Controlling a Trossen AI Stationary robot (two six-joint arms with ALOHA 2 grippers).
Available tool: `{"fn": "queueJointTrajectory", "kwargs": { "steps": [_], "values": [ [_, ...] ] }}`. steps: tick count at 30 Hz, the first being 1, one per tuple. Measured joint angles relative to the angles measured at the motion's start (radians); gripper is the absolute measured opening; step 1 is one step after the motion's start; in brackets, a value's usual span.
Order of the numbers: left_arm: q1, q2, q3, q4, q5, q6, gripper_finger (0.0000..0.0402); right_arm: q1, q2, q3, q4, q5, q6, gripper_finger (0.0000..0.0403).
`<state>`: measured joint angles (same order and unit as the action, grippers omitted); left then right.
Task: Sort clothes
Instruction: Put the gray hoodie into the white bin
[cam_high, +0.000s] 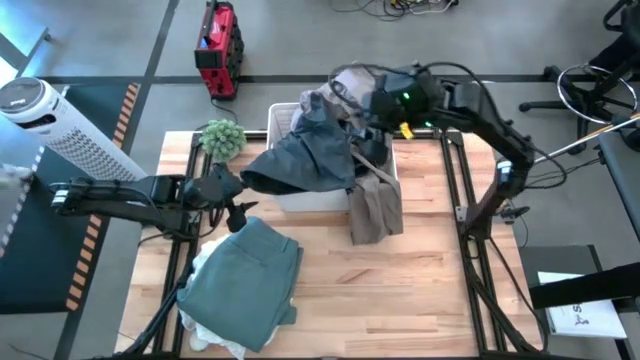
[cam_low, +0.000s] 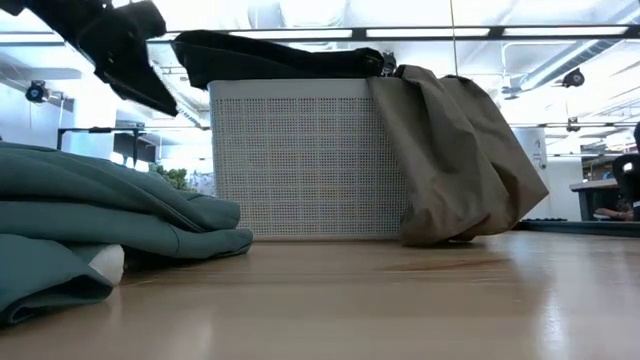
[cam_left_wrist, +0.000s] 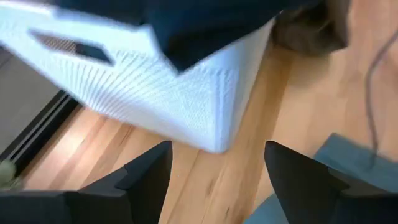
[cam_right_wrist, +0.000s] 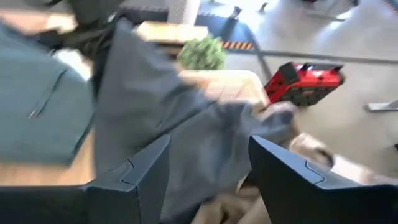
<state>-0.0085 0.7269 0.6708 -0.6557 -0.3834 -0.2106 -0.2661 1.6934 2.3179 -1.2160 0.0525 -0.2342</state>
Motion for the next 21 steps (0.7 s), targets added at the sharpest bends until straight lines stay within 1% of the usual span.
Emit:
{"fn": "queueJointTrajectory", "kwargs": {
  "steps": [3, 5, 7, 9, 15, 21],
  "values": [
    [-0.010, 0.009, 0.000, -0.042, -0.051, -0.018, 0.0244, 0.040, -0.036, -0.027, -0.061, 0.006, 0.019, 0.0195],
    [-0.025, 0.011, 0.000, -0.075, -0.086, -0.036, 0.0247, 0.062, -0.065, -0.064, -0.097, 0.036, 0.038, 0.0199],
    [-0.046, 0.008, 0.000, -0.093, -0.111, -0.056, 0.0249, 0.087, -0.099, -0.121, -0.107, 0.073, 0.058, 0.0206],
    [-0.075, 0.001, 0.000, -0.113, -0.131, -0.078, 0.0251, 0.107, -0.140, -0.194, -0.102, 0.082, 0.071, 0.0213],
    [-0.188, -0.029, 0.000, -0.187, -0.245, -0.169, 0.0248, 0.153, -0.309, -0.503, 0.028, 0.082, 0.121, 0.0231],
    [-0.267, -0.031, 0.000, -0.237, -0.313, -0.269, 0.0247, 0.209, -0.493, -0.831, 0.233, 0.082, 0.189, 0.0227]
  ]
}}
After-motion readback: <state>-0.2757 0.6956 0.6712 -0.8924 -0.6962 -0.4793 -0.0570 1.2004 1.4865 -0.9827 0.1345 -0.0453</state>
